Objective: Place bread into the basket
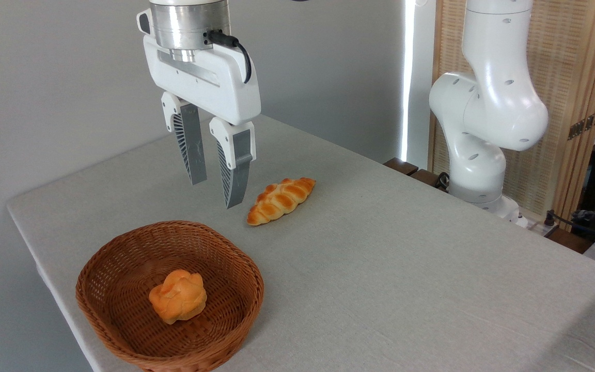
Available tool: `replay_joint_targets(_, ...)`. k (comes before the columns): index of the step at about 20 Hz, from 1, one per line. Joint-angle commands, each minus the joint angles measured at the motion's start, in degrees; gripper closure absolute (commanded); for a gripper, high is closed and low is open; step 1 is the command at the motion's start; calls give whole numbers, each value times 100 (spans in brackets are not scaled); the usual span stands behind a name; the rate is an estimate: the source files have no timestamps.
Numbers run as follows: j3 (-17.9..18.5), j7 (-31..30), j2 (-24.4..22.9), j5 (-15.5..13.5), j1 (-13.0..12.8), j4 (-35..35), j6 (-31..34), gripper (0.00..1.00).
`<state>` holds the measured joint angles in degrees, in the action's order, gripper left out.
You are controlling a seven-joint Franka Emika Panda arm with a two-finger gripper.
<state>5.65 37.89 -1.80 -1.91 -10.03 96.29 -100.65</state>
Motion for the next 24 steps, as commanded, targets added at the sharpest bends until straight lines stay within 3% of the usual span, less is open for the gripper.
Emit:
replay_joint_targets(1,-2,7,13,-2,-25,-66,212,0)
replay_joint_targets(24,-169,-115,13,-73,-42,-67,512,0)
